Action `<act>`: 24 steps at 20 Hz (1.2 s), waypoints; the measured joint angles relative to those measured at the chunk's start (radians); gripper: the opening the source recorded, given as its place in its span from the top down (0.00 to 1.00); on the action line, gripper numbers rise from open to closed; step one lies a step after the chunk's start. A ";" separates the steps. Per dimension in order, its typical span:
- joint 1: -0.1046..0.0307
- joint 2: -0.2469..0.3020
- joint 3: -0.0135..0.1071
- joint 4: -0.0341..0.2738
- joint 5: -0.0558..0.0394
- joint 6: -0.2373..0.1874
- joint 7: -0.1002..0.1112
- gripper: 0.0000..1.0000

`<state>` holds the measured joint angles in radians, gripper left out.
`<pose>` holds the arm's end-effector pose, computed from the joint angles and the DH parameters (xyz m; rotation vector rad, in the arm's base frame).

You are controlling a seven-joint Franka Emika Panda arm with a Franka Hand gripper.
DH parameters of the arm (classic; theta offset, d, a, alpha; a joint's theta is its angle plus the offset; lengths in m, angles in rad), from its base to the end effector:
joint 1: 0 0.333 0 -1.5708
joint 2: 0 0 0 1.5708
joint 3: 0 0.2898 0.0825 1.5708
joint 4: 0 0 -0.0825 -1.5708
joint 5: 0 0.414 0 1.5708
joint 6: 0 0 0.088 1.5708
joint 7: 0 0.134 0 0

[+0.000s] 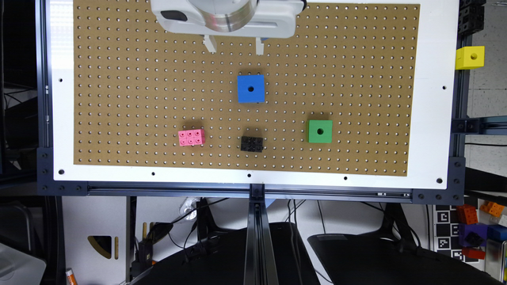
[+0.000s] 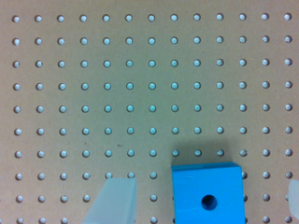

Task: Pick up green block.

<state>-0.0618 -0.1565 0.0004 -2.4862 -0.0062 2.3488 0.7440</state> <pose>0.4831 -0.0299 0.2748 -2.8908 1.2241 -0.0306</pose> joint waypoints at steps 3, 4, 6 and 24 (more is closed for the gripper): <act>0.001 0.000 0.004 0.000 0.0011 0.000 0.000 0.00; 0.001 0.000 0.011 0.001 0.0022 0.000 0.002 0.00; 0.001 0.000 0.028 0.005 0.0055 0.000 0.008 0.00; 0.035 0.404 0.262 0.465 -0.0103 -0.005 0.255 0.00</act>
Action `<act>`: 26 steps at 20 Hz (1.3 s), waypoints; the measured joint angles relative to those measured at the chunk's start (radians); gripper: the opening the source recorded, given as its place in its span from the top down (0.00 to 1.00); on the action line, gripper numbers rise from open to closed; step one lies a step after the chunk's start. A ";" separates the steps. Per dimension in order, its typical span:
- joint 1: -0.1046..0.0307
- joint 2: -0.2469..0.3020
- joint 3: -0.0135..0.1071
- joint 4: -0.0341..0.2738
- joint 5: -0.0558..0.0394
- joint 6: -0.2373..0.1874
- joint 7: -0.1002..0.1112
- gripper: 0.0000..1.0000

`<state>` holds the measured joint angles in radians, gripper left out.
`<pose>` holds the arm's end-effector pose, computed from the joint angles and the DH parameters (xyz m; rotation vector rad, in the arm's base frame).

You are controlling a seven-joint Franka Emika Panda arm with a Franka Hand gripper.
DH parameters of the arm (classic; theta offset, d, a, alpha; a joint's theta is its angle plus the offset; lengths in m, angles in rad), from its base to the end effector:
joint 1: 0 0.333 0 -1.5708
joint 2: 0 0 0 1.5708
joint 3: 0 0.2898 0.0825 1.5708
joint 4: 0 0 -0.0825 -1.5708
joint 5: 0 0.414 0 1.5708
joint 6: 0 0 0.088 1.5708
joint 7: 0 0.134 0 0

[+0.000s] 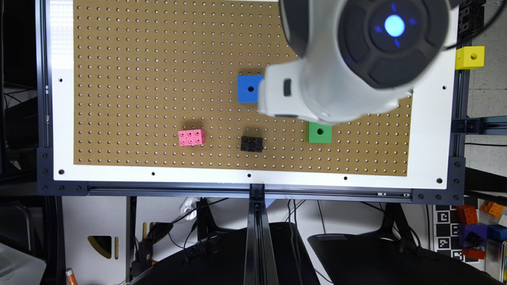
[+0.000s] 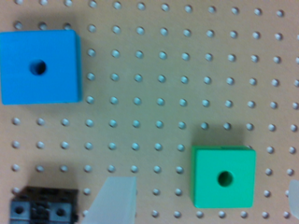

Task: Pick up green block.

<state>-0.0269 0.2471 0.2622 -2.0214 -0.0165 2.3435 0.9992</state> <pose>0.6027 0.1432 0.2692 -2.8318 1.1362 -0.0592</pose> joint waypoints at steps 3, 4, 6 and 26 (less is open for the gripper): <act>0.011 0.028 0.014 0.040 -0.0125 -0.005 0.030 0.00; 0.013 0.032 0.015 0.046 -0.0125 -0.005 0.032 0.00; 0.019 0.040 0.016 0.059 -0.0125 -0.005 0.038 0.00; 0.042 0.233 0.015 0.139 -0.0653 0.055 0.077 0.00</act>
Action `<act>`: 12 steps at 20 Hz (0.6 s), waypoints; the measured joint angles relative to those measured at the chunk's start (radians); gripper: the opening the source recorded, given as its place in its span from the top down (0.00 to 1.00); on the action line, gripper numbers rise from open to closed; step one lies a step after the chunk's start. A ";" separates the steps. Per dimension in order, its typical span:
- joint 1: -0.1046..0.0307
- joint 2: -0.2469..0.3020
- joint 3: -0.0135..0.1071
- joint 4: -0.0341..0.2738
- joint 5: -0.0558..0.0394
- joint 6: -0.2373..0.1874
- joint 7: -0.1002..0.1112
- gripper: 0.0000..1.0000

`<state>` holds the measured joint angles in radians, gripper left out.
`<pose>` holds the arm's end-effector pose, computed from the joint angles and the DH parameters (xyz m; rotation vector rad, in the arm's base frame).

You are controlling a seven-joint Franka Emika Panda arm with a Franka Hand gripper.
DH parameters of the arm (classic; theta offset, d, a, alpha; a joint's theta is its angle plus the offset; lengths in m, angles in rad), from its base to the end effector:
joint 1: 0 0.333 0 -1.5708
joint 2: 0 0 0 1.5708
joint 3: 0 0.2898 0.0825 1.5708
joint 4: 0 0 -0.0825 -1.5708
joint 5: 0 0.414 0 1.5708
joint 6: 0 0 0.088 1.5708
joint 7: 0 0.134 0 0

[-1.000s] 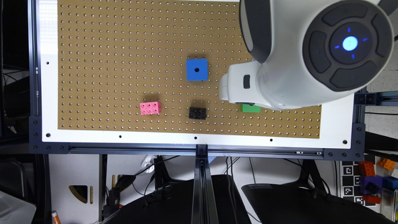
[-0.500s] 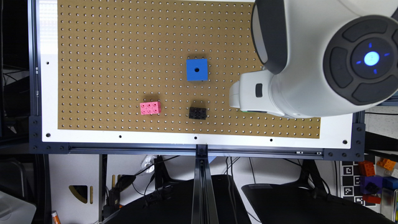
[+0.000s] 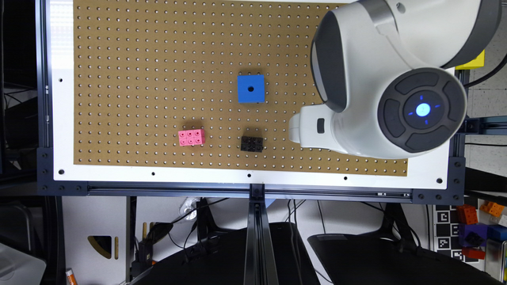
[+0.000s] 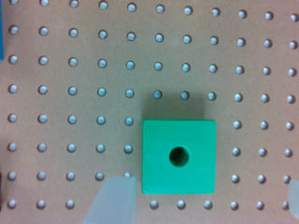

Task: Pick up green block.

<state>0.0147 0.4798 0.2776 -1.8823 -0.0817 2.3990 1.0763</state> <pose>0.6256 0.1838 0.1960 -2.8348 1.1301 -0.0011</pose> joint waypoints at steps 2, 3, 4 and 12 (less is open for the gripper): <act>0.000 0.033 0.000 0.003 -0.0146 0.027 0.008 0.00; 0.000 0.044 0.000 0.006 -0.0187 0.033 0.010 0.00; 0.000 0.048 0.000 0.009 -0.0199 0.033 0.011 0.00; 0.001 0.093 -0.004 0.015 -0.0270 0.057 0.012 0.00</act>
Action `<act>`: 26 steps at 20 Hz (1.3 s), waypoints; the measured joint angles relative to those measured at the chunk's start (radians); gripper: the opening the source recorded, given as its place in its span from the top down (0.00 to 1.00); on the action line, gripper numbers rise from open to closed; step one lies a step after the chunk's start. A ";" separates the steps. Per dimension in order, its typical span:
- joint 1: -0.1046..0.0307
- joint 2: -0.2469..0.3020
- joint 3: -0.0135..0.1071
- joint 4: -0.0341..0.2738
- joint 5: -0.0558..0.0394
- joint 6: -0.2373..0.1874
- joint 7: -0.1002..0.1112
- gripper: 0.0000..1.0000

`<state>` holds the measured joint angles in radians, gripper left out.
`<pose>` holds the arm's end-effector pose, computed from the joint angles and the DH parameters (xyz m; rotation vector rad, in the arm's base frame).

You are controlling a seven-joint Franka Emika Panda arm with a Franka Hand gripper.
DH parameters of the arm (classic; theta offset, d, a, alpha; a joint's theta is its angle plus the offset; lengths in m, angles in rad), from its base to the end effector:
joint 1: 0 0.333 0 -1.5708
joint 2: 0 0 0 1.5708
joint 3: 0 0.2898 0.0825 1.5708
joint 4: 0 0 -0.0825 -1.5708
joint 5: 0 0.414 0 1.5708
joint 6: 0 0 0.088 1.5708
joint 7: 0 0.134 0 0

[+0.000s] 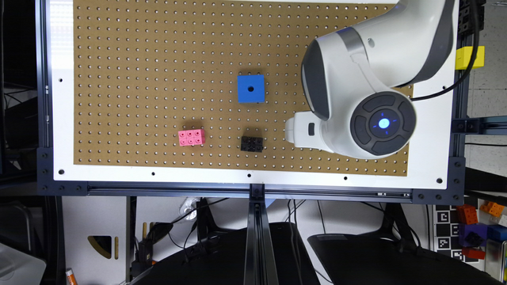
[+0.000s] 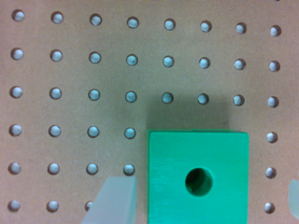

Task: Pick up green block.

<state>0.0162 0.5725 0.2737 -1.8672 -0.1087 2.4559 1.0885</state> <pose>0.6240 0.1841 0.1494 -2.8388 1.1342 0.0254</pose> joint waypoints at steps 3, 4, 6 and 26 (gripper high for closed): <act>0.001 0.033 -0.004 0.000 -0.0052 0.029 0.000 0.00; 0.001 0.043 -0.005 0.000 -0.0083 0.039 0.000 0.00; 0.001 0.066 -0.008 0.001 -0.0157 0.062 0.001 0.00; 0.004 0.078 -0.010 0.006 -0.0207 0.074 0.006 1.00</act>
<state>0.0206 0.6503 0.2641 -1.8615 -0.1294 2.5297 1.0946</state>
